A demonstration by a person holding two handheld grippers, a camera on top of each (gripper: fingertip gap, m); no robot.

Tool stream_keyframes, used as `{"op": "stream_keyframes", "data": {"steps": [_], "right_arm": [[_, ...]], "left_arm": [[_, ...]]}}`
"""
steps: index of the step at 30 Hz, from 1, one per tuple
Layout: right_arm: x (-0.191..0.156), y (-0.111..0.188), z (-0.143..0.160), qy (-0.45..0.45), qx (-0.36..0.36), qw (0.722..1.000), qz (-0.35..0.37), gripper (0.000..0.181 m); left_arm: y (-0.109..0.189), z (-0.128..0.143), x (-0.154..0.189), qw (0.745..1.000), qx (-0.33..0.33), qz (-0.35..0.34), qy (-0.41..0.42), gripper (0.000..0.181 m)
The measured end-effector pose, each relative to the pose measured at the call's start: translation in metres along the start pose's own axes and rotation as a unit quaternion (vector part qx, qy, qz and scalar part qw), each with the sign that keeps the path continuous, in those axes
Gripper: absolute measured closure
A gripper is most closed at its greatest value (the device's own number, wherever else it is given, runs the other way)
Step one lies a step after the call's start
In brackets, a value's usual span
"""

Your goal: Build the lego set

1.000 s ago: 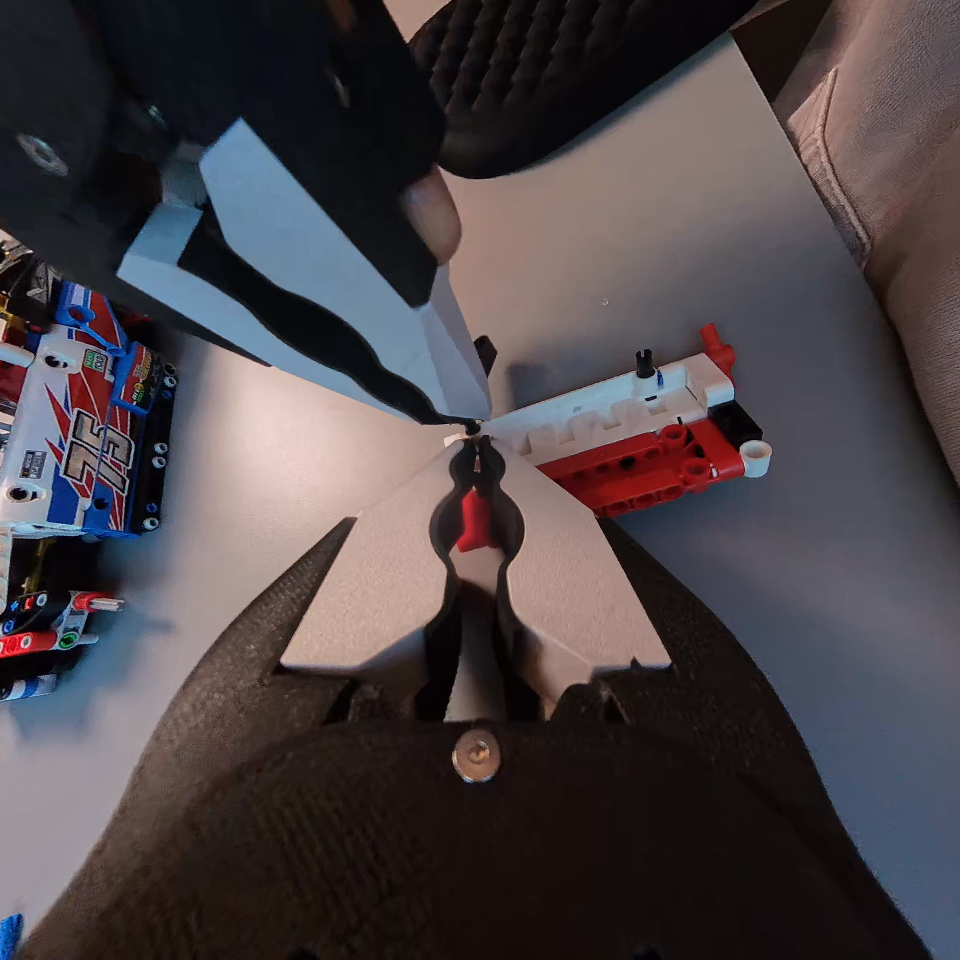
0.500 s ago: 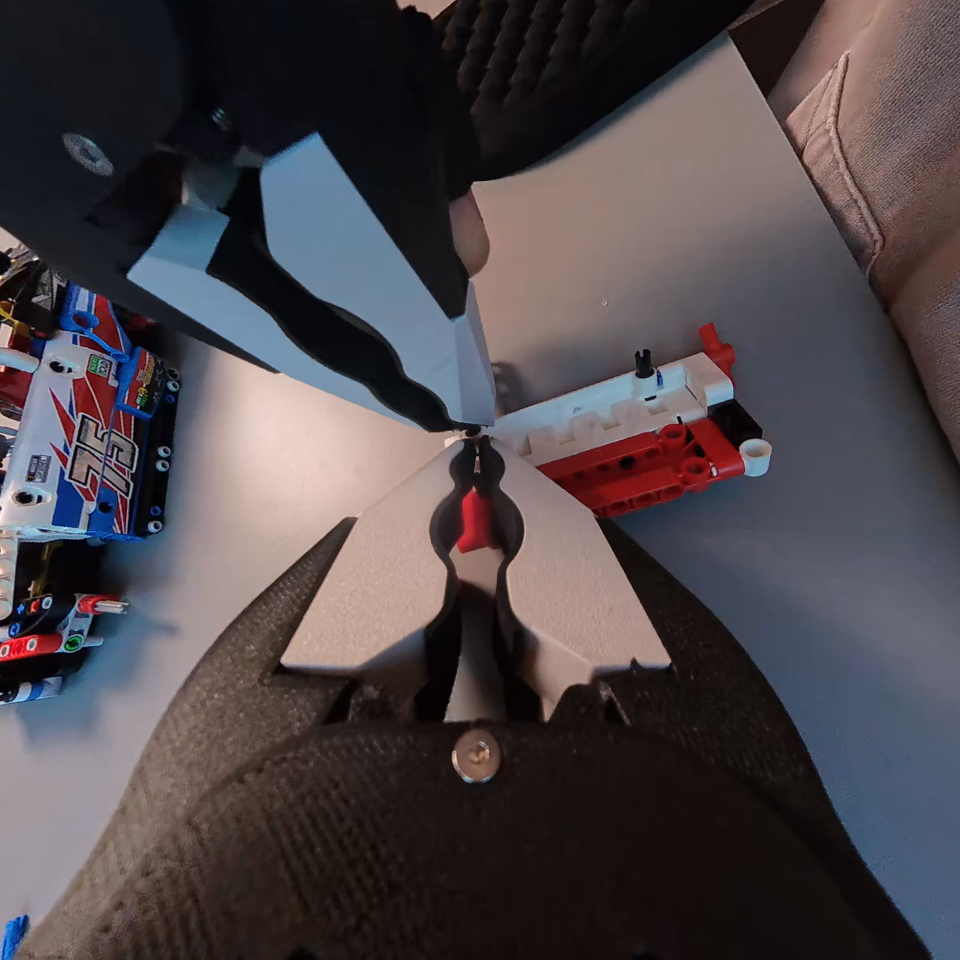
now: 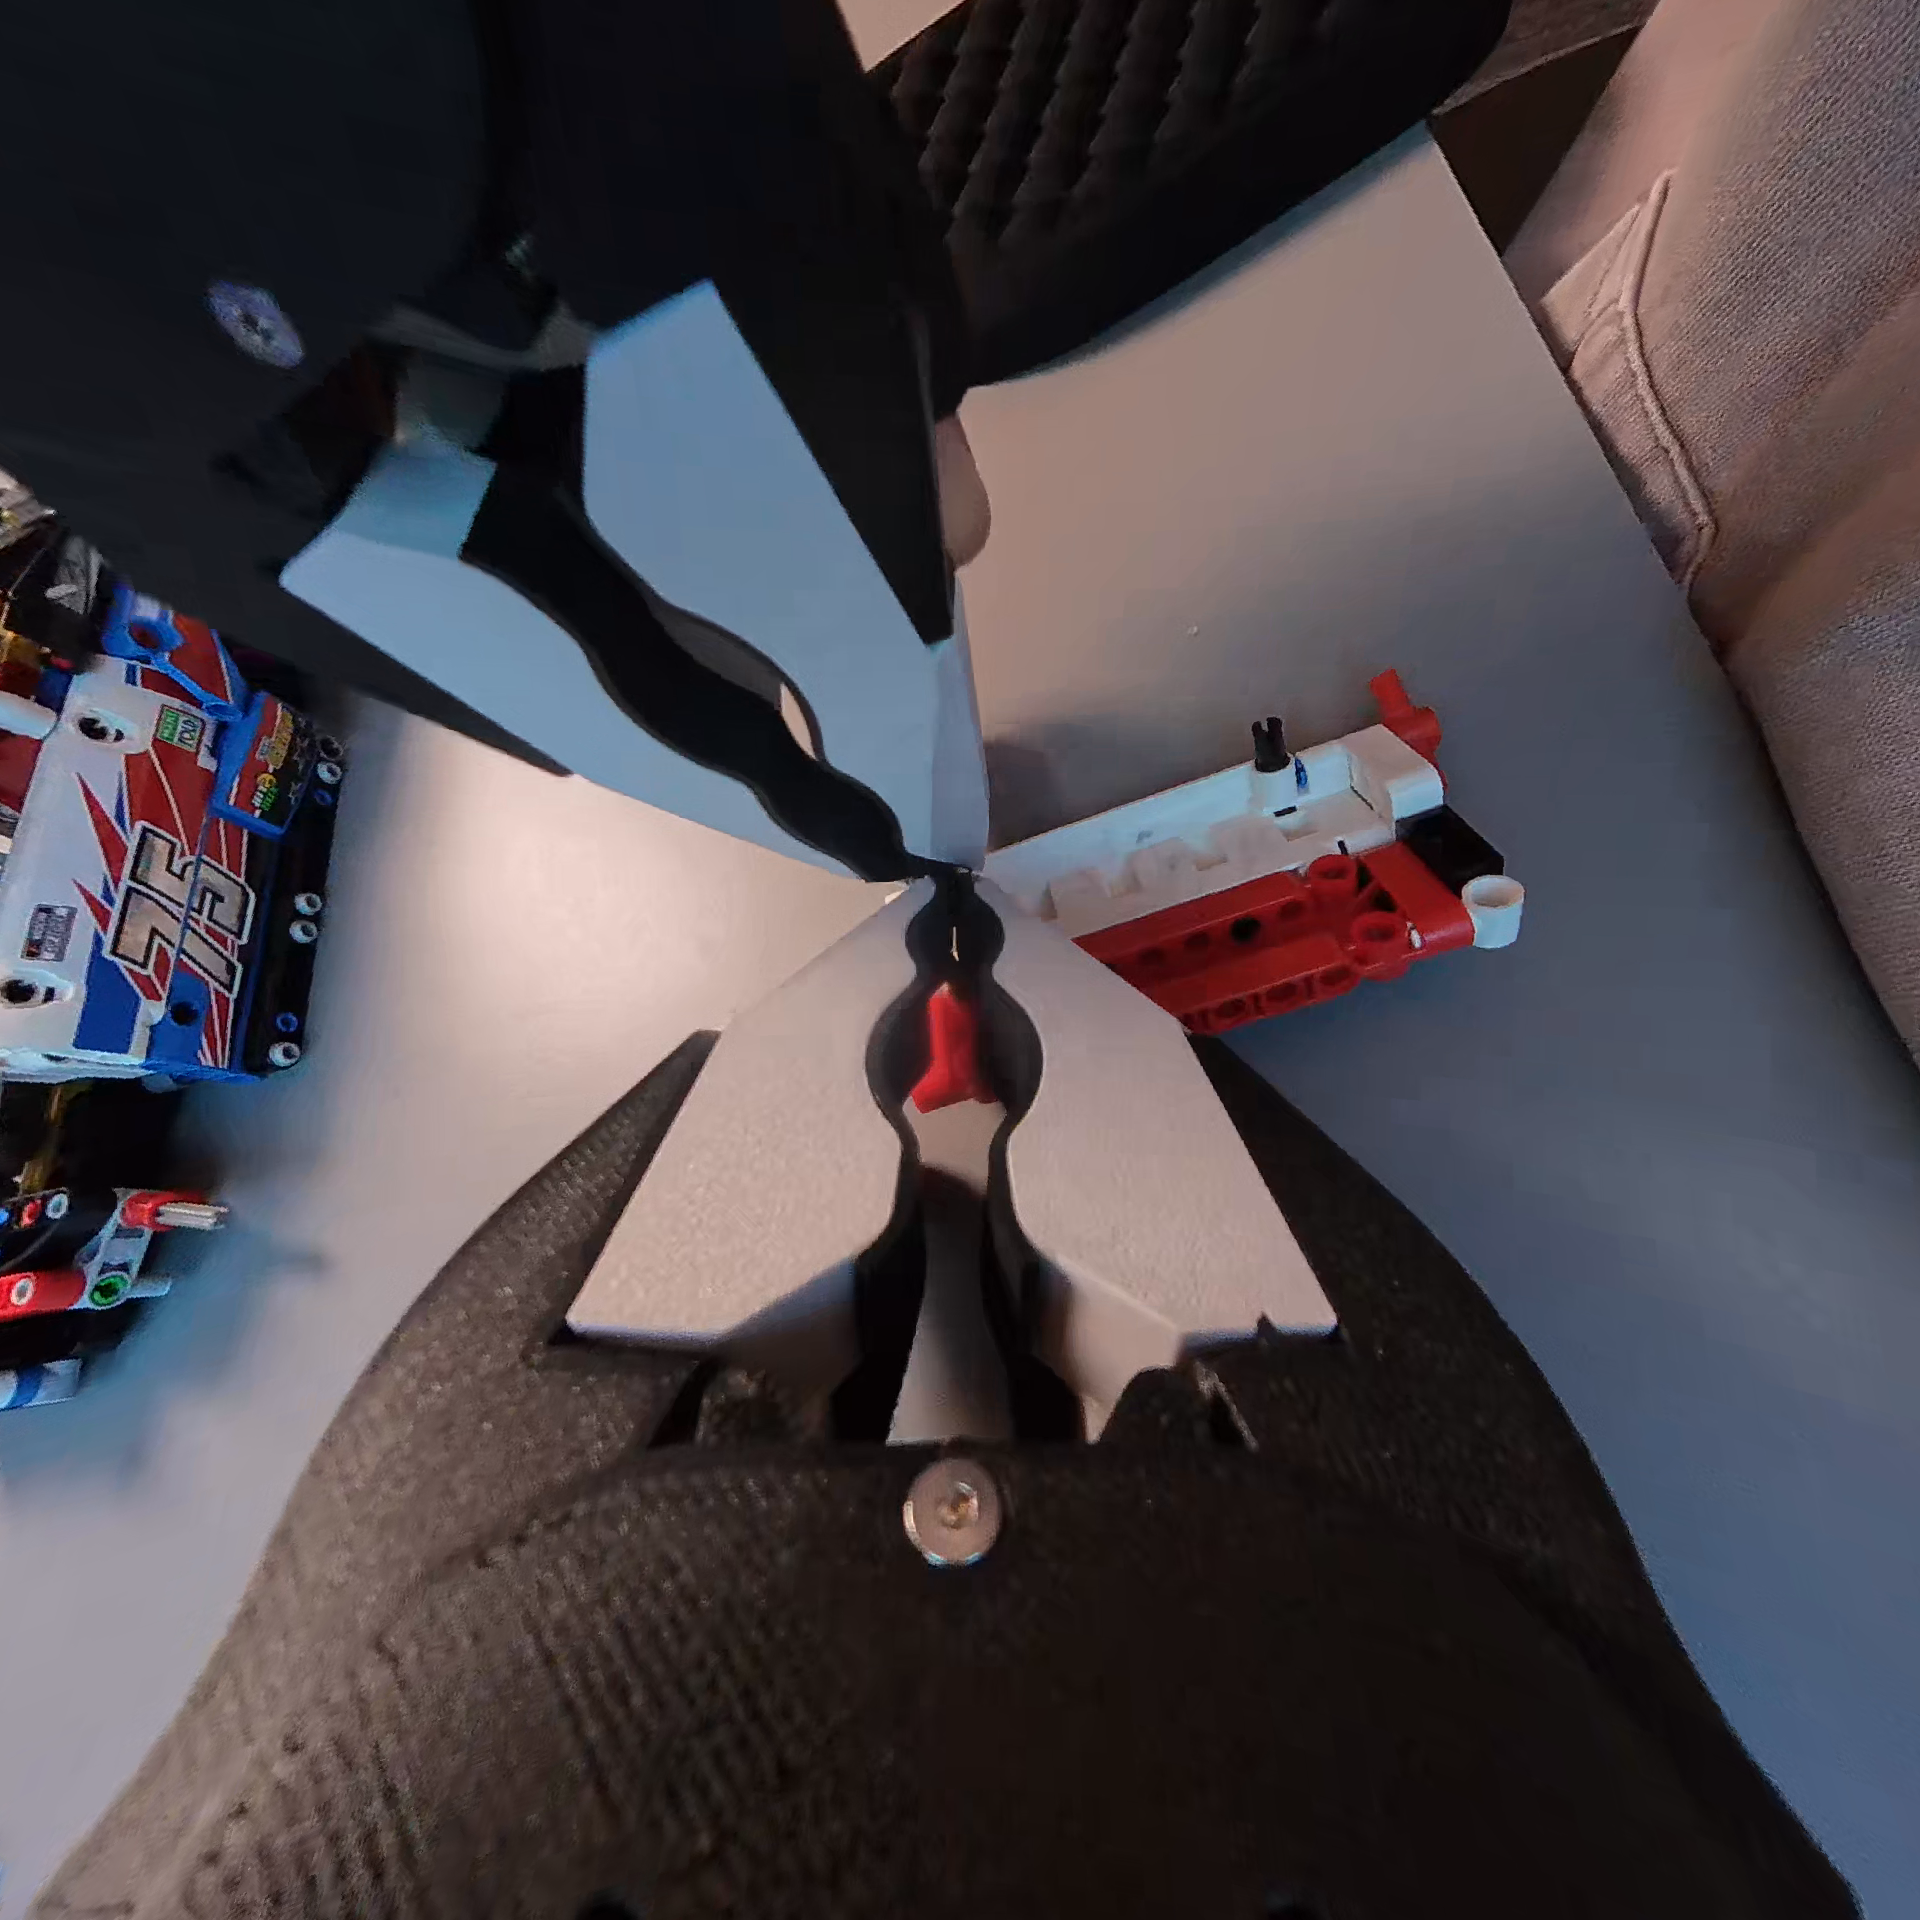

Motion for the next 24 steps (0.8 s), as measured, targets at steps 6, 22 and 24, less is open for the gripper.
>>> {"op": "stream_keyframes", "data": {"steps": [6, 22, 24], "right_arm": [[0.004, 0.004, 0.0, 0.043, 0.137, 0.99, 0.005, 0.178], [0.005, 0.019, 0.003, 0.068, 0.263, 0.962, 0.023, 0.167], [0.003, 0.021, 0.002, 0.077, 0.257, 0.963, 0.029, 0.169]], "left_arm": [[0.003, -0.001, -0.004, 1.0, 0.003, -0.008, 0.023, 0.168], [0.027, 0.014, -0.005, 0.981, 0.021, 0.076, 0.18, 0.141], [0.024, 0.015, -0.003, 0.983, 0.013, 0.073, 0.169, 0.142]]}}
Point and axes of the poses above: each gripper's, where its closed fingertips meet, y back along the fingers, z out of its underside, x = y × z across the jaws, the point moved 1 cm from there along y, back along the fingers, and after that the axes turned 10 degrees about -y, right-handed, at the moved point
